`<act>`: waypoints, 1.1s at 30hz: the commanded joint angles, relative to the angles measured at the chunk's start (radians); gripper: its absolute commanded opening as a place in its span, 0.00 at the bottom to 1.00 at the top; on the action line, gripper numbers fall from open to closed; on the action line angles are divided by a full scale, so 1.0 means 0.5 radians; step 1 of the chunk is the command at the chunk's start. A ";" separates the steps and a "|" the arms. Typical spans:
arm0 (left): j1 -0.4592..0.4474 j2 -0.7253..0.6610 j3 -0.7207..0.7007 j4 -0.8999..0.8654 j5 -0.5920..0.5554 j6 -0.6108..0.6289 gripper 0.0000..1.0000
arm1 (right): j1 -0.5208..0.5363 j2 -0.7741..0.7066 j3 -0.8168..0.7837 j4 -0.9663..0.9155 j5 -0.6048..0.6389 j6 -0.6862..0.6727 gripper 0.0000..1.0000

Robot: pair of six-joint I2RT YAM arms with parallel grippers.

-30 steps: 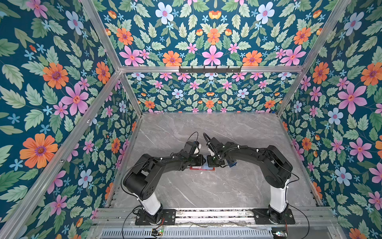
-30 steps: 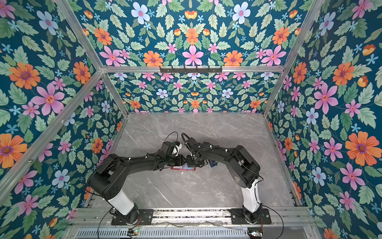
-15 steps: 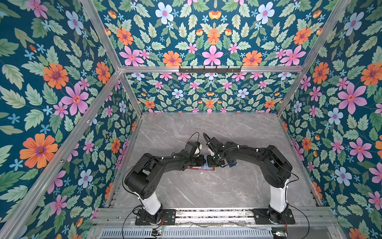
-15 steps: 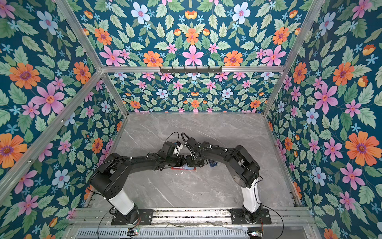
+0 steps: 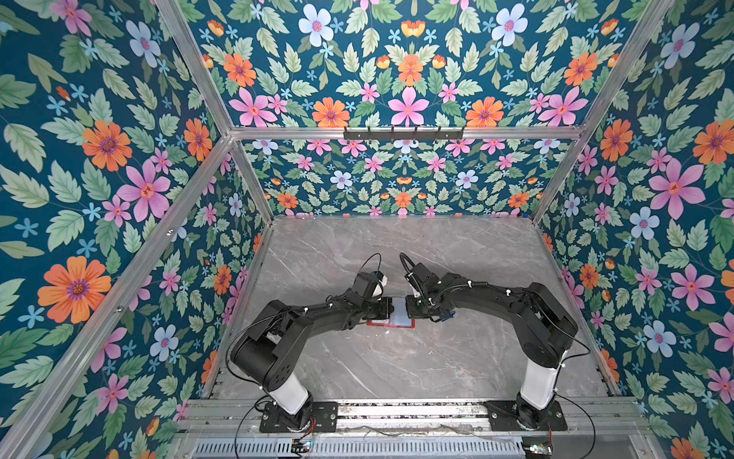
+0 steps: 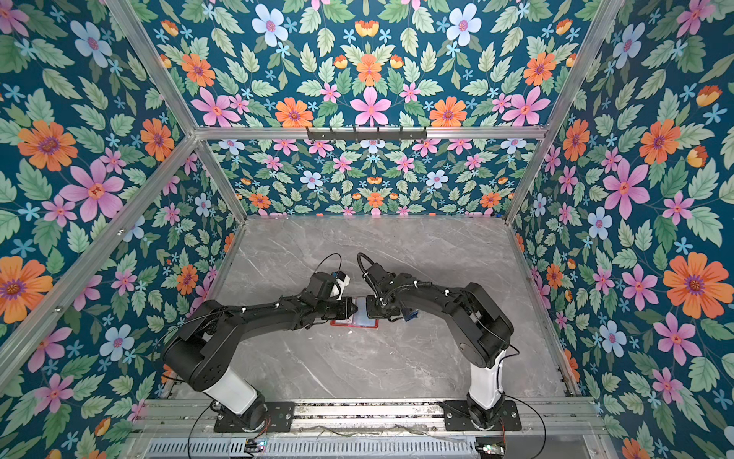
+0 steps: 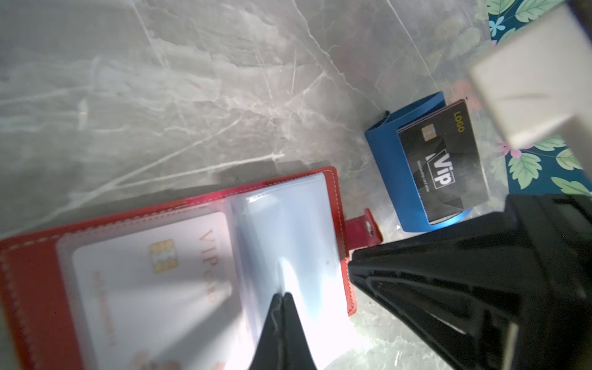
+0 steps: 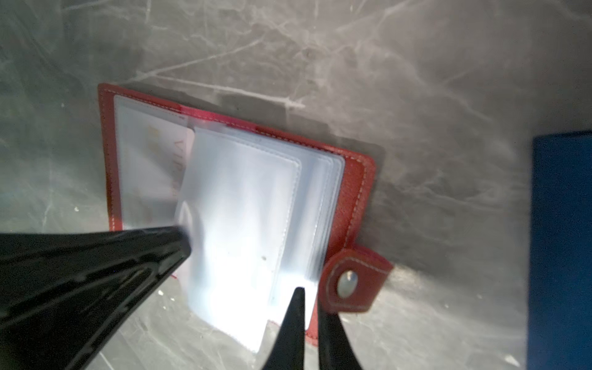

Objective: Insert credit cards into a card holder
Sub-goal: Flip over the card slot on the card holder.

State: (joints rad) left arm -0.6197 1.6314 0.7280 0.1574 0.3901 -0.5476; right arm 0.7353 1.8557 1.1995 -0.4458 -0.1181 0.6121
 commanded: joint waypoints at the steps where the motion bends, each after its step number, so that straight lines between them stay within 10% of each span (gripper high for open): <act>1: 0.002 -0.007 0.001 0.016 -0.024 0.000 0.00 | -0.004 0.004 0.003 0.061 -0.045 0.037 0.13; 16: 0.003 -0.018 -0.022 0.049 -0.016 -0.019 0.00 | -0.005 0.071 0.043 0.130 -0.168 0.052 0.15; 22: 0.000 -0.143 -0.063 0.024 -0.147 -0.008 0.28 | -0.002 0.057 0.032 0.251 -0.275 0.040 0.25; 33: 0.001 -0.588 -0.231 -0.068 -0.572 0.032 0.30 | 0.042 0.175 0.150 0.349 -0.460 -0.015 0.41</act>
State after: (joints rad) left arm -0.6197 1.3636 0.6243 0.1493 0.1780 -0.5503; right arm 0.7490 1.9274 1.2545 -0.2848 -0.3199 0.6209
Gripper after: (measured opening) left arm 0.296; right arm 0.414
